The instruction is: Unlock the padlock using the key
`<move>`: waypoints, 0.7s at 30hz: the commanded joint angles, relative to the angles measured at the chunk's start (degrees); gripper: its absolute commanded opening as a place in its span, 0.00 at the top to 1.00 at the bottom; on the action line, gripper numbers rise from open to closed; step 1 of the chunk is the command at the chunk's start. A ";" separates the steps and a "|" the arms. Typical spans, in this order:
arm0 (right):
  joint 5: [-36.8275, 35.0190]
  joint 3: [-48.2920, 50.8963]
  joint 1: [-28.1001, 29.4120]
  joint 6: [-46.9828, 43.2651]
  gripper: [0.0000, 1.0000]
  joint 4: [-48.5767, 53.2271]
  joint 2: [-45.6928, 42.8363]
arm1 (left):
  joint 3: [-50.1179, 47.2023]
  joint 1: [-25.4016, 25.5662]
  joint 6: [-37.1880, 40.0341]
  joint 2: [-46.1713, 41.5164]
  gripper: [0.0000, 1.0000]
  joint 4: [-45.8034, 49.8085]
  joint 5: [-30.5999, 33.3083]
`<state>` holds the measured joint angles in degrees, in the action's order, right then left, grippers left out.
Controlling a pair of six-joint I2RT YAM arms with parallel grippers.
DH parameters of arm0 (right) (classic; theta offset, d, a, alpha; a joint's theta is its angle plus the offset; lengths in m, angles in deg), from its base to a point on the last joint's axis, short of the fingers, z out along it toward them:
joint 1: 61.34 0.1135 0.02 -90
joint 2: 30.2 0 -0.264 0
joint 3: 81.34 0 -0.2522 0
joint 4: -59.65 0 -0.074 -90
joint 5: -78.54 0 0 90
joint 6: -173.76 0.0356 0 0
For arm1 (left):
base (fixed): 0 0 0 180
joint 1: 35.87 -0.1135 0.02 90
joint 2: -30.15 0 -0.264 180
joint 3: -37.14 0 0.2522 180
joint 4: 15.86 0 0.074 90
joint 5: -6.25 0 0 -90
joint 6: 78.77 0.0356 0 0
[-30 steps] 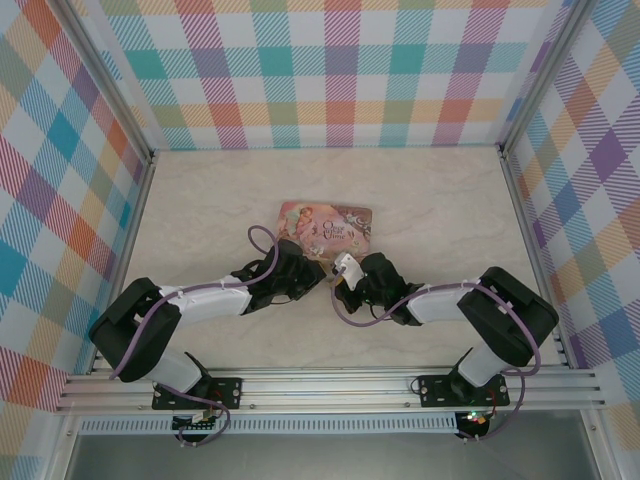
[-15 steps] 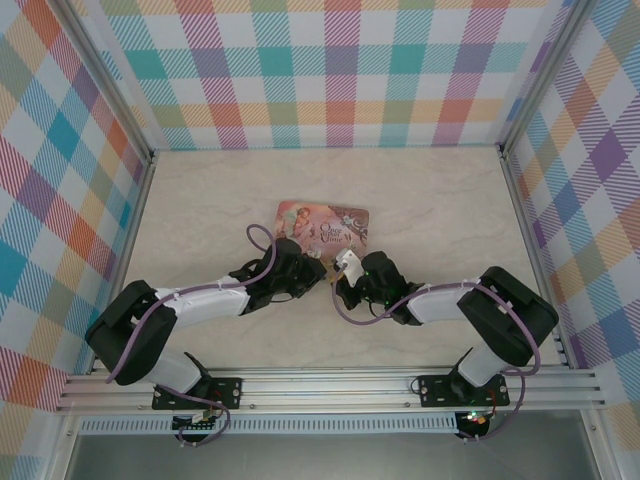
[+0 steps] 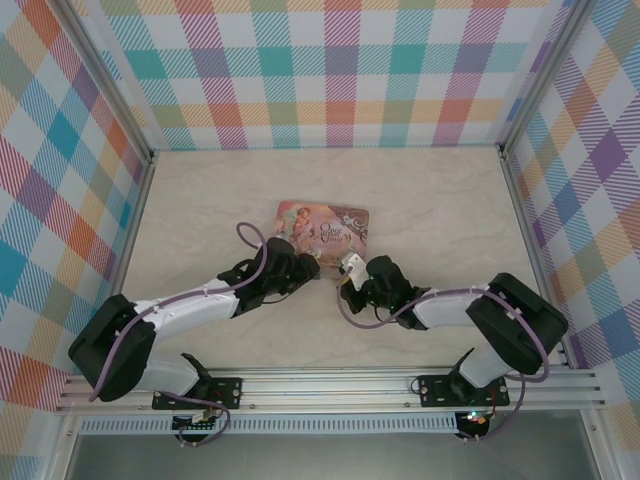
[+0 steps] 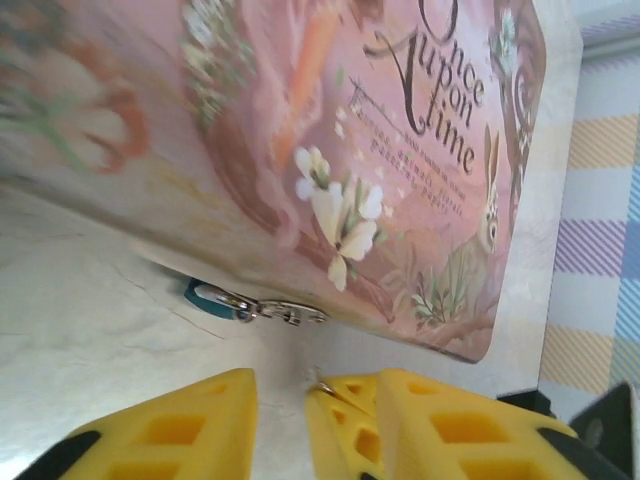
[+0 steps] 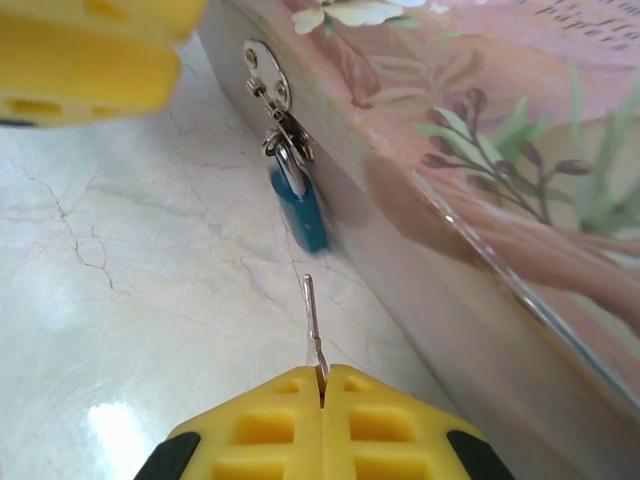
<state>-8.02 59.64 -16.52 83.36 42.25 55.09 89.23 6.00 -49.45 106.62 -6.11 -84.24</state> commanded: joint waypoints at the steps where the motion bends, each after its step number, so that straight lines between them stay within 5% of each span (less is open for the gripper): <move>1: -1.18 1.57 -0.18 1.62 0.97 2.45 -5.47 | -0.05 -1.19 9.57 -3.12 0.56 7.14 6.10; 7: -2.96 4.51 -0.96 2.47 0.97 6.12 -14.38 | -2.31 -1.35 25.12 -2.49 0.37 1.49 10.87; 21: -6.32 6.53 -1.22 1.81 0.97 12.67 -23.95 | 3.88 -6.82 37.23 8.52 0.25 -10.71 5.27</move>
<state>-13.24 65.32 -17.46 84.87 53.03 32.62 90.95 -0.12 -18.50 114.10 -11.83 -77.29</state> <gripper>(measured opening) 0.059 0.744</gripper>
